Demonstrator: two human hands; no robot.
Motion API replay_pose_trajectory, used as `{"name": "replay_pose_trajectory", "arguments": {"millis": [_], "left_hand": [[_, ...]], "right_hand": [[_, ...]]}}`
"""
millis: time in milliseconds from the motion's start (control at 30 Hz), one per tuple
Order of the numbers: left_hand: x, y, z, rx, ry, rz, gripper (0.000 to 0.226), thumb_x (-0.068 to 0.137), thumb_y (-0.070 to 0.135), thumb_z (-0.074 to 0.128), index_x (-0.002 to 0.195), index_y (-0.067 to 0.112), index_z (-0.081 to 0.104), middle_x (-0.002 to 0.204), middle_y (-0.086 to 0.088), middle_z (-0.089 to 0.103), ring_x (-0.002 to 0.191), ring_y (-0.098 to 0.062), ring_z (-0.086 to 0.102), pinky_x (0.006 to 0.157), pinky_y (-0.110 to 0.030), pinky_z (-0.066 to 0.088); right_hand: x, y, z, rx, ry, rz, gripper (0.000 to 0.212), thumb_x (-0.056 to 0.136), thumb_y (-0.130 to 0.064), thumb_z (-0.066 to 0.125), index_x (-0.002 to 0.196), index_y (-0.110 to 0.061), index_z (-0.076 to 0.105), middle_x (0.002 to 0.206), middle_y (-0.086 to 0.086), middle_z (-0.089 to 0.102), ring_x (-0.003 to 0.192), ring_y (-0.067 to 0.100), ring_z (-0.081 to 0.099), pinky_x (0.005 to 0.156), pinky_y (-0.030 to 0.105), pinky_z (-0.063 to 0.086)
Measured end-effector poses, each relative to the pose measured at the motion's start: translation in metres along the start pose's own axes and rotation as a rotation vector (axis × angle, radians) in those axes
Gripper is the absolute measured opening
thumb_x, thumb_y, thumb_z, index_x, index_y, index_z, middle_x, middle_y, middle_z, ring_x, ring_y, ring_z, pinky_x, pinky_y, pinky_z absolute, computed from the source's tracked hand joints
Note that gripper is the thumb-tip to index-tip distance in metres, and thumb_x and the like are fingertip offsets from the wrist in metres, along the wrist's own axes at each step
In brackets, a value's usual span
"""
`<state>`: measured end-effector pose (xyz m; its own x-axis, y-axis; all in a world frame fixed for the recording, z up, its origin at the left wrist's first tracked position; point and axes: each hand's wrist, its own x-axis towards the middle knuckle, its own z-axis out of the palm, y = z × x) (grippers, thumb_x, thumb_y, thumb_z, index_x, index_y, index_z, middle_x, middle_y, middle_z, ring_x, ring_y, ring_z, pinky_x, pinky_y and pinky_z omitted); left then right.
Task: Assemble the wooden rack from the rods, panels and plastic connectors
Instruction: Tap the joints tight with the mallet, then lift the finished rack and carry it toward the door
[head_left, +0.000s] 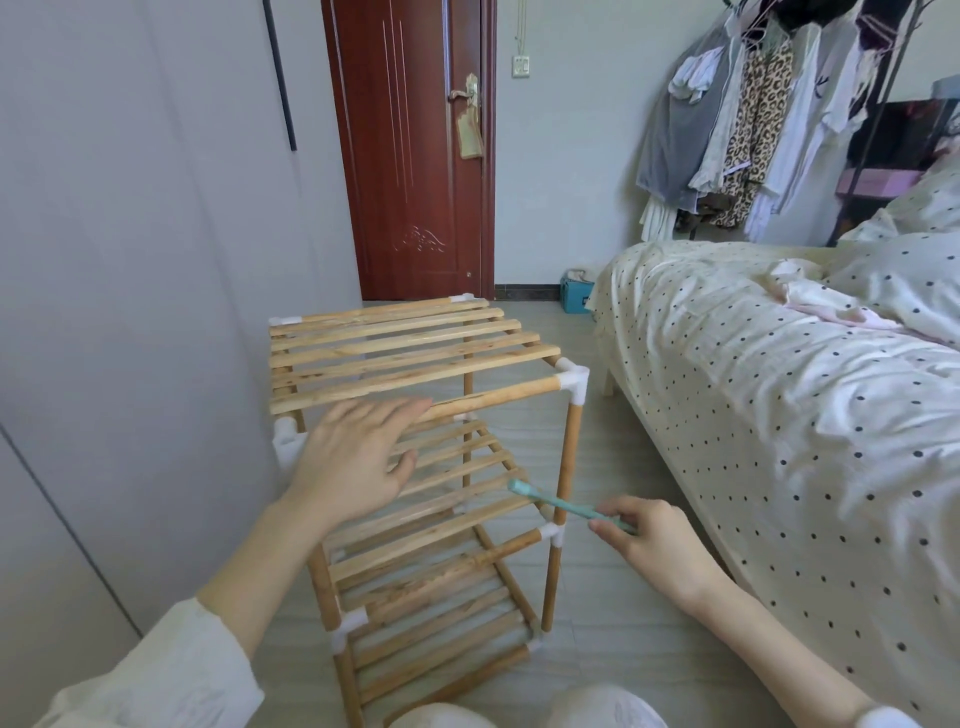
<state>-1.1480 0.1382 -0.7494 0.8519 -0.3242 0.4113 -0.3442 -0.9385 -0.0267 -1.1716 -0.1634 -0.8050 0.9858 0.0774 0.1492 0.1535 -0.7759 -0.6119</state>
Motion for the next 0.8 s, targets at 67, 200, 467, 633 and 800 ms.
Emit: {"name": "replay_pose_trajectory", "arguments": {"millis": [67,200,467,633,800], "left_hand": [[-0.005,0.005,-0.002,-0.204,0.033,0.009,0.055,0.085,0.047,0.026,0.136,0.033,0.045,0.138,0.011,0.048,0.123,-0.013,0.049,0.099,-0.039,0.039],[-0.018,0.037,-0.012,-0.285,-0.060,0.149,0.044,0.096,0.043,0.038,0.140,0.037,0.035,0.138,0.021,0.038,0.127,0.000,0.036,0.108,-0.033,0.034],[-0.088,0.023,0.019,-0.334,-0.239,-0.037,0.021,0.099,0.035,0.038,0.100,0.025,0.057,0.084,0.010,0.056,0.079,-0.012,0.054,0.063,-0.029,0.036],[-0.172,-0.030,0.090,-0.516,-0.410,-0.430,0.023,0.097,0.025,0.048,0.097,0.011,0.066,0.092,-0.011,0.068,0.086,-0.027,0.061,0.065,-0.027,0.035],[-0.254,-0.081,0.174,-0.532,-0.541,-0.862,0.022,0.093,0.008,0.042,0.101,0.009,0.062,0.104,-0.016,0.064,0.098,-0.031,0.061,0.073,-0.031,0.043]], "right_hand": [[-0.001,-0.007,-0.003,0.040,-0.077,-0.032,0.007,0.087,-0.028,0.065,0.086,-0.024,0.070,0.081,0.009,0.068,0.074,0.018,0.060,0.068,0.027,0.046],[0.003,-0.044,-0.005,0.213,-0.235,-0.132,0.012,0.084,-0.029,0.068,0.076,-0.019,0.069,0.071,0.010,0.059,0.060,0.008,0.046,0.058,0.020,0.036],[0.000,-0.108,0.043,0.544,-0.476,-0.130,0.027,0.097,-0.025,0.047,0.095,-0.008,0.067,0.068,0.003,0.062,0.061,0.010,0.056,0.061,0.017,0.049],[0.013,-0.105,0.110,0.058,-0.537,-0.236,0.039,0.100,-0.031,0.037,0.112,-0.002,0.062,0.105,0.011,0.066,0.099,0.024,0.060,0.083,0.026,0.046],[0.050,-0.101,0.171,-0.531,-0.617,-0.590,0.047,0.101,-0.035,0.029,0.146,-0.020,0.030,0.150,0.005,0.035,0.135,0.025,0.033,0.108,0.039,0.032]]}}
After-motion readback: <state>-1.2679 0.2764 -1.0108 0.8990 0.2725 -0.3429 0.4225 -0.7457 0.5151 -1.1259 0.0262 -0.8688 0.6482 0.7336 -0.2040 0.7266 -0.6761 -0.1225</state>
